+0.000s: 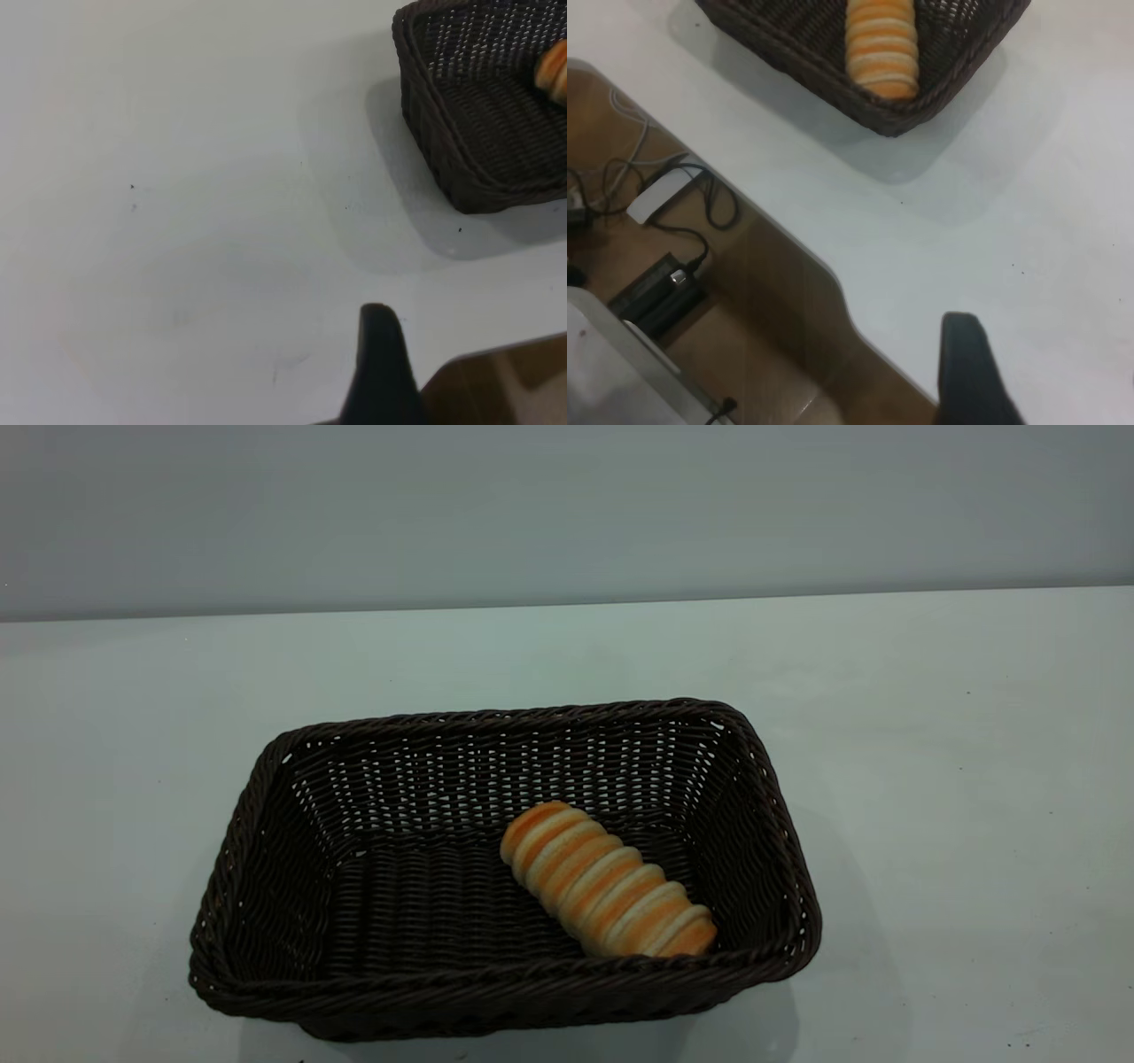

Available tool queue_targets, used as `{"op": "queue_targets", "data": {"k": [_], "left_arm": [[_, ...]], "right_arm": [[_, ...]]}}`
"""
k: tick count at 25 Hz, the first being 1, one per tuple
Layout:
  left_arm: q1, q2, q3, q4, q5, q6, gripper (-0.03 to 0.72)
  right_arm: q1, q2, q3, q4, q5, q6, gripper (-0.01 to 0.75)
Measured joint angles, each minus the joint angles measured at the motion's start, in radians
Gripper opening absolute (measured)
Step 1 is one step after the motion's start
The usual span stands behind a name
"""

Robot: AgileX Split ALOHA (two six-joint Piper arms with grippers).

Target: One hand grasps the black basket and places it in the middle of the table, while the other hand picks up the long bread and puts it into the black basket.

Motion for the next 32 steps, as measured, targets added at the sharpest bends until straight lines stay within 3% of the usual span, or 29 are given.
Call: {"op": "queue_targets", "data": {"k": [32], "left_arm": [[0.000,0.000,0.001,-0.002,0.000,0.002,0.585]], "right_arm": [[0.000,0.000,0.000,-0.021,0.031,0.055,0.419]]}}
